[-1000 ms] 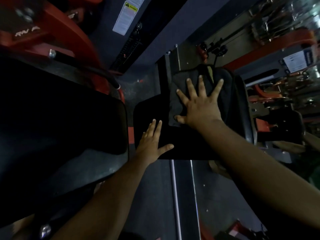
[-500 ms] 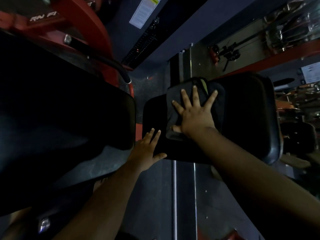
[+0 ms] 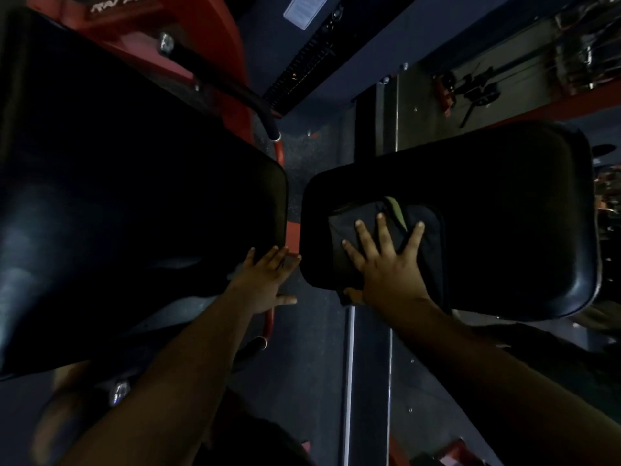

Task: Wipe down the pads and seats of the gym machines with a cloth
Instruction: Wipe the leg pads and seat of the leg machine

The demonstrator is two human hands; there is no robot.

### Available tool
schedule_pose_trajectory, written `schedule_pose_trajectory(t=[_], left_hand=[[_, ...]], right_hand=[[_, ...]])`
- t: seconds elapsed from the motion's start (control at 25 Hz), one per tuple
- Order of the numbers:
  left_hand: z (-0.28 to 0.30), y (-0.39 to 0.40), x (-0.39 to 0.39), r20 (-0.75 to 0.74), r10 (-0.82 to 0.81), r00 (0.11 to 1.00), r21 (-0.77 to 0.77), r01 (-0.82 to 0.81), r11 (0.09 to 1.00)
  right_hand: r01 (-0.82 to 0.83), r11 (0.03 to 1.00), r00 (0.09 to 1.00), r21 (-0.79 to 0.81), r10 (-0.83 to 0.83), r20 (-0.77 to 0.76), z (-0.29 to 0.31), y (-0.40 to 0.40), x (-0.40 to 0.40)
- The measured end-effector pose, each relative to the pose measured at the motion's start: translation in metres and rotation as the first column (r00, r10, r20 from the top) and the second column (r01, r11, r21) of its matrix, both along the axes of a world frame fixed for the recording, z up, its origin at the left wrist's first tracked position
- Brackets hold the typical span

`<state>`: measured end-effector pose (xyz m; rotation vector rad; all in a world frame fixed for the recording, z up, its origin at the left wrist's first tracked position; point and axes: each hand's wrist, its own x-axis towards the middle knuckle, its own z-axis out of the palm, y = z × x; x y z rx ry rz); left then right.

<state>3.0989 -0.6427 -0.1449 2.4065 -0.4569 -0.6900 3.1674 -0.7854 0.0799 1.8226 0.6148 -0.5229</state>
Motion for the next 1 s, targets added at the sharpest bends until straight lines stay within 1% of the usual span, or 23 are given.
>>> schedule_pose_trajectory(t=[0.16, 0.24, 0.32, 0.4, 0.44, 0.52, 0.68, 0.8, 0.92, 1.0], left_hand=[[-0.026, 0.033, -0.004, 0.110, 0.061, 0.992, 0.141, -0.076, 0.987], [-0.041, 0.040, -0.011, 0.183, 0.025, 0.983, 0.184, -0.060, 0.981], [-0.049, 0.040, -0.017, 0.231, -0.023, 0.973, 0.220, -0.029, 0.975], [-0.053, 0.035, -0.018, 0.273, -0.009, 0.962, 0.226, -0.055, 0.973], [-0.053, 0.034, -0.018, 0.289, 0.012, 0.957, 0.213, -0.077, 0.974], [-0.050, 0.035, -0.019, 0.272, 0.021, 0.962, 0.214, -0.082, 0.973], [-0.037, 0.040, -0.018, 0.200, -0.069, 0.977, 0.329, 0.000, 0.944], [-0.027, 0.049, -0.024, 0.127, -0.091, 0.988, 0.364, 0.039, 0.930], [-0.011, 0.070, -0.046, 0.077, -0.075, 0.994, 0.363, 0.042, 0.931], [0.010, 0.086, -0.064, -0.002, -0.060, 0.998, 0.372, 0.056, 0.927]], right_hand=[[-0.003, 0.997, 0.998, 0.071, -0.001, 0.056, -0.045, 0.034, 0.060], [0.014, 0.999, 0.996, 0.043, -0.018, 0.084, -0.080, 0.054, 0.084], [0.026, 1.000, 0.994, 0.002, -0.026, 0.104, -0.110, 0.067, 0.091], [0.007, 1.000, 0.996, -0.023, -0.005, 0.086, -0.131, 0.067, 0.084], [-0.015, 1.000, 0.998, -0.026, 0.017, 0.055, -0.137, 0.064, 0.076], [-0.050, 0.999, 0.998, -0.023, 0.049, -0.027, -0.144, 0.056, 0.054], [-0.105, 0.994, 0.985, -0.017, 0.101, -0.142, -0.136, 0.034, 0.010], [-0.102, 0.994, 0.970, -0.032, 0.092, -0.226, -0.104, 0.018, -0.017], [-0.100, 0.994, 0.958, 0.038, 0.107, -0.268, -0.058, 0.002, -0.042], [-0.020, 0.992, 0.967, 0.128, 0.052, -0.248, -0.027, -0.005, -0.055]])
